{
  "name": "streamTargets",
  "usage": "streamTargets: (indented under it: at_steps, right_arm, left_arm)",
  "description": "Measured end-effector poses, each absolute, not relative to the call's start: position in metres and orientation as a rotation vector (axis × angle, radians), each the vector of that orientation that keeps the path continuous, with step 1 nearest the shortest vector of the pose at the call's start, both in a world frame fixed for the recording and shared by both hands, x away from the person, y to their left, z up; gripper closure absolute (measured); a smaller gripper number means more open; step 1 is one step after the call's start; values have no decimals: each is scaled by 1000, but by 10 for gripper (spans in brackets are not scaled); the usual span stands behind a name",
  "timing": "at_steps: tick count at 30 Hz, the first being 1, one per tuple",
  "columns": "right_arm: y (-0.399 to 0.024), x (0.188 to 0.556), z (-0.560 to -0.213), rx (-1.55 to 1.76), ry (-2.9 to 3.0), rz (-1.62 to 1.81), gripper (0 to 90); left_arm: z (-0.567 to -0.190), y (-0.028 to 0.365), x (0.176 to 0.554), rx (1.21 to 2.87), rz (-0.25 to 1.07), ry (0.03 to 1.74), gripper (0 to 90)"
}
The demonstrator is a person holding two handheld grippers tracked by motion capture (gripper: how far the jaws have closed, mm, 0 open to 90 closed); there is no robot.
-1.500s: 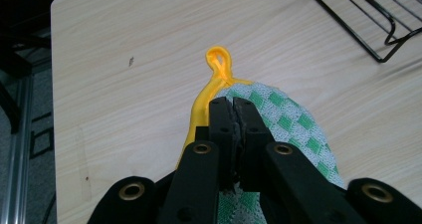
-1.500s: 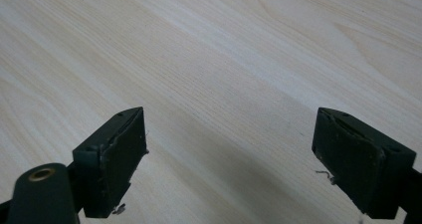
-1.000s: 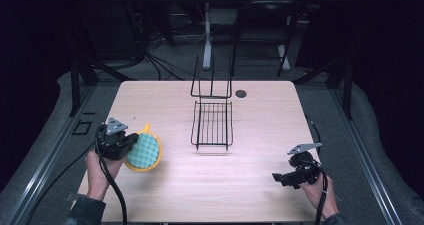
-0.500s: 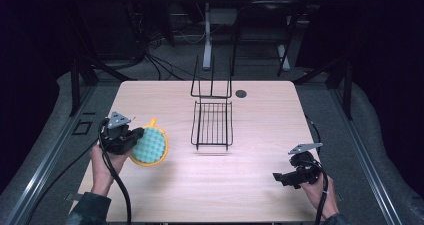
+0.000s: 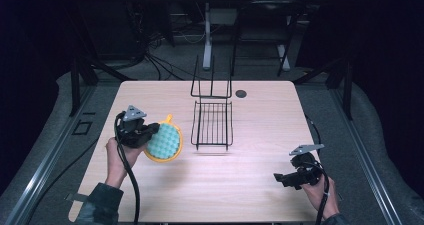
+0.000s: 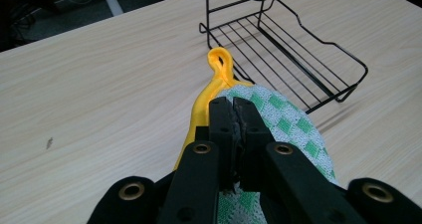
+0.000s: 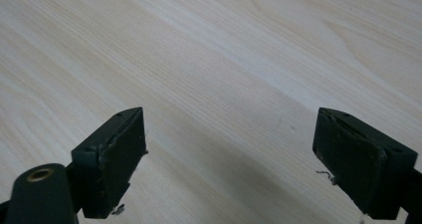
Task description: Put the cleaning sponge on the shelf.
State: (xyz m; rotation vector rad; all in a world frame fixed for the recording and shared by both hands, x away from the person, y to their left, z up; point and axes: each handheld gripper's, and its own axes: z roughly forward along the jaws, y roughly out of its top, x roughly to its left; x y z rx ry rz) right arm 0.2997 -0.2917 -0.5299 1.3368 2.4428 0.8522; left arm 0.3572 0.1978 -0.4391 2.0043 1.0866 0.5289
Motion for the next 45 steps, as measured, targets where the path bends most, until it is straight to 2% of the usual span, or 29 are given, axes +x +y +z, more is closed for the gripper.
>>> streamTargets:
  at_steps: [17,45]
  right_arm:
    - [-292,298,-529,1307,2429,842,130]
    - [-291,299,-531,1280,2431,827,131]
  left_arm:
    - [-428,173,377,1921,536,1032,880]
    - [-433,136,409,1899,442,1023,880]
